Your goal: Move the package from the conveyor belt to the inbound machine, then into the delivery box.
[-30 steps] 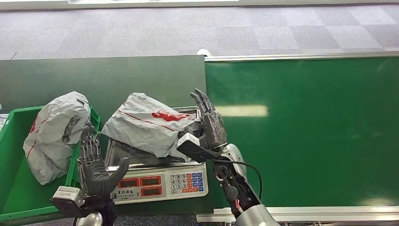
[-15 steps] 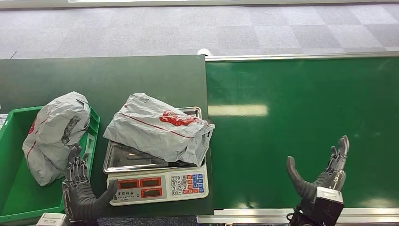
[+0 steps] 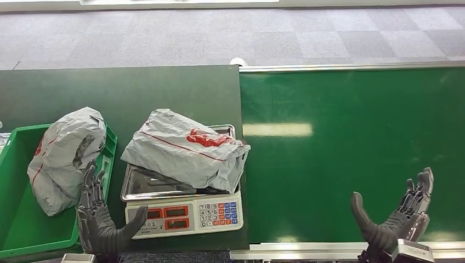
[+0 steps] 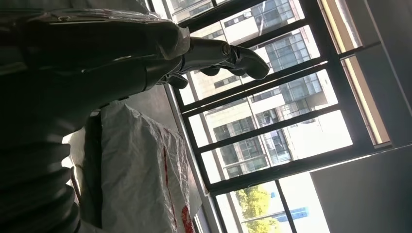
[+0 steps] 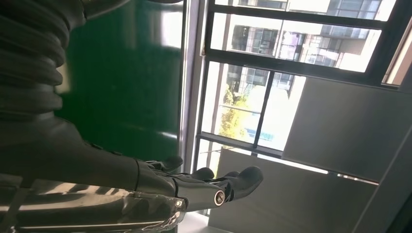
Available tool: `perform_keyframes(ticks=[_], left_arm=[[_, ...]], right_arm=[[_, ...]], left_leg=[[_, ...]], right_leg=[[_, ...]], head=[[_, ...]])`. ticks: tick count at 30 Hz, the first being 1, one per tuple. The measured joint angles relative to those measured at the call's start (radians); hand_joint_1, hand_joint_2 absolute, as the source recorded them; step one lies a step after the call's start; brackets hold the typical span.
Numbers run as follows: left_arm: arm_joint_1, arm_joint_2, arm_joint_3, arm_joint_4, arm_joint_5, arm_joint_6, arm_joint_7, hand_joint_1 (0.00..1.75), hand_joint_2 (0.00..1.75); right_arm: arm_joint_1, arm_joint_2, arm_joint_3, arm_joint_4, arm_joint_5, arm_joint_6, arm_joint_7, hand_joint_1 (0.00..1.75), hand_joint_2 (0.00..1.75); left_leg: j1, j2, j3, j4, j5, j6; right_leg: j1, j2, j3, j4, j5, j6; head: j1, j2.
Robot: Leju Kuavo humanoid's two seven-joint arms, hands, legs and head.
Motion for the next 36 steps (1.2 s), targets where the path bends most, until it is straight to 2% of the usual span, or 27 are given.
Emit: perform_keyframes(ticks=[5,9,13,16,20,26,36], left_arm=[[-0.053,0.028,-0.016,0.011,-0.193,0.144,0.017,0.00,1.75],[-0.149,0.036,0.009,0.056,-0.366,0.118,0.118,0.00,1.75],[-0.278,0.047,0.030,0.148,-0.520,0.082,0.218,0.00,1.75],[-0.374,0.056,0.038,0.243,-0.586,0.078,0.258,0.00,1.75],[-0.455,0.063,0.040,0.341,-0.640,0.085,0.291,0.00,1.75],[-0.504,0.063,0.039,0.412,-0.661,0.088,0.303,0.00,1.75],[-0.519,0.063,0.039,0.444,-0.663,0.088,0.304,0.00,1.75]], right_arm=[[-0.024,-0.003,0.014,0.003,0.015,-0.008,0.000,0.00,1.75],[-0.053,-0.010,0.048,0.012,0.015,-0.012,0.000,0.00,1.75],[-0.063,-0.015,0.072,0.019,0.023,-0.014,0.000,0.00,1.75],[-0.064,-0.016,0.079,0.021,0.025,-0.002,0.000,0.00,1.75],[-0.067,-0.017,0.081,0.027,0.023,0.012,0.000,0.00,1.75],[-0.070,-0.017,0.081,0.034,0.021,0.013,0.000,0.00,1.75],[-0.071,-0.018,0.081,0.037,0.021,0.013,0.000,0.00,1.75]], left_leg=[[0.000,0.000,0.000,0.000,0.000,0.000],[0.000,0.000,0.002,0.000,0.002,0.000],[0.000,-0.001,0.002,0.000,0.002,0.000],[0.000,-0.001,0.002,0.000,0.002,0.000],[0.000,-0.001,0.002,0.000,0.002,0.000],[0.000,0.000,0.001,0.000,0.002,0.000],[0.000,0.000,0.001,0.000,0.002,0.000]], right_leg=[[0.000,0.000,0.000,0.000,0.000,0.000],[0.000,0.000,0.002,0.000,0.000,0.000],[0.000,-0.001,0.003,0.001,0.001,0.000],[0.000,0.000,0.003,0.001,0.001,0.000],[0.000,0.000,0.002,0.001,0.001,0.000],[0.000,0.000,0.001,0.001,0.001,0.000],[0.000,0.000,0.001,0.001,0.001,0.000]], head=[[0.000,0.000],[0.000,0.000],[0.000,0.000],[0.000,0.000],[0.000,0.000],[0.000,0.000],[0.000,0.000]])
